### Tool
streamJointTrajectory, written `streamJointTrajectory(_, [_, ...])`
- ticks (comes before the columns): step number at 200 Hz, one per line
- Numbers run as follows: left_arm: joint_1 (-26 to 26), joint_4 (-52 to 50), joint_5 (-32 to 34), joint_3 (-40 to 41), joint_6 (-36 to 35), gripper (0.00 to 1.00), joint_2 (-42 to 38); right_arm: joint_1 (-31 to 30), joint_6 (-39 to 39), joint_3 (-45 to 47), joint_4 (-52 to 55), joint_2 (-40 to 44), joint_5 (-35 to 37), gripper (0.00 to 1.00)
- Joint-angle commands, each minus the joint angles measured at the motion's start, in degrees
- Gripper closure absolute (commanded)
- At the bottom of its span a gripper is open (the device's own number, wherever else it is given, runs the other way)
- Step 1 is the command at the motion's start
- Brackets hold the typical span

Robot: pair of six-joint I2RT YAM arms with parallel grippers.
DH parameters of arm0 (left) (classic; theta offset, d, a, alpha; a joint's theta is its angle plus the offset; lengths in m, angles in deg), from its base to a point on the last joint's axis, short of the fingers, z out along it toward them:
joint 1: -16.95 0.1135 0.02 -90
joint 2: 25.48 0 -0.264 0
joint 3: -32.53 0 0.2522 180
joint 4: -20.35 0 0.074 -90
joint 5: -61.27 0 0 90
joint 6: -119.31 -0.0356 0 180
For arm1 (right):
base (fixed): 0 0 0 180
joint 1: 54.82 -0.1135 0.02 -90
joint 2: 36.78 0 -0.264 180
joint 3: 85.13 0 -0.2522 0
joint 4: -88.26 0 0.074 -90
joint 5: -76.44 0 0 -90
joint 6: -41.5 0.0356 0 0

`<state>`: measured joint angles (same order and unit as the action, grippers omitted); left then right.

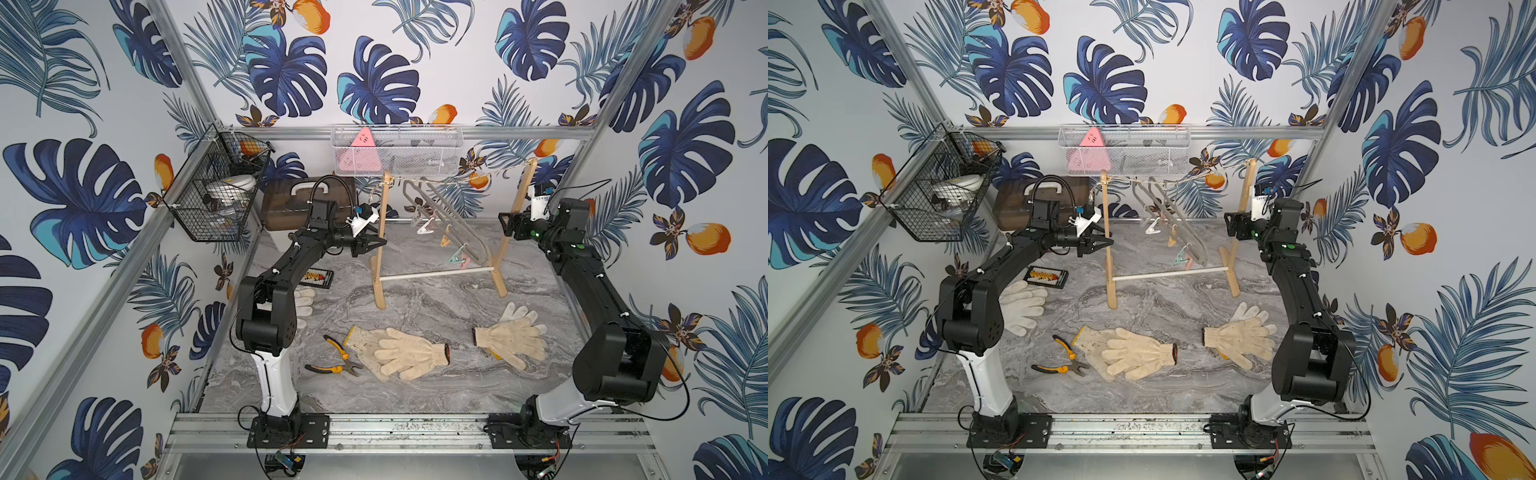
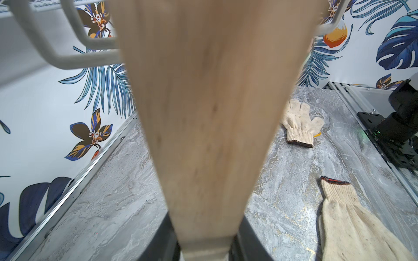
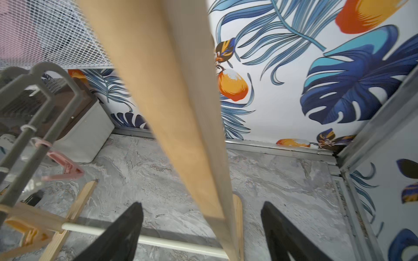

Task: Clip the gloves onto a hanger to dry
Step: Move the clothesline to the center of the board.

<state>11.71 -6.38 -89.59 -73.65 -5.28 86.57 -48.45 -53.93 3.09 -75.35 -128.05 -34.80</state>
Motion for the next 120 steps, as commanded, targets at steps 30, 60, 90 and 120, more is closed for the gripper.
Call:
streamJointTrajectory(30, [1.6,-4.4,2.3,1.5,-0.1,0.79,-0.9,-2.4,1.5,3.7,-8.4,-0.9,4.6,0.5])
streamJointTrajectory(60, [2.4,-3.9,2.2,1.9,0.2,0.79,-1.5,-2.7,2.6,4.2,-9.7,-1.5,3.9,0.62])
streamJointTrajectory(90, [2.8,-3.8,2.2,2.5,0.3,0.77,-1.8,-3.1,2.0,3.7,-9.2,-2.0,3.4,0.76])
streamJointTrajectory(120, [3.0,-3.9,2.6,3.4,0.0,0.74,-2.5,-3.4,1.8,4.6,-9.5,-1.3,2.4,0.85])
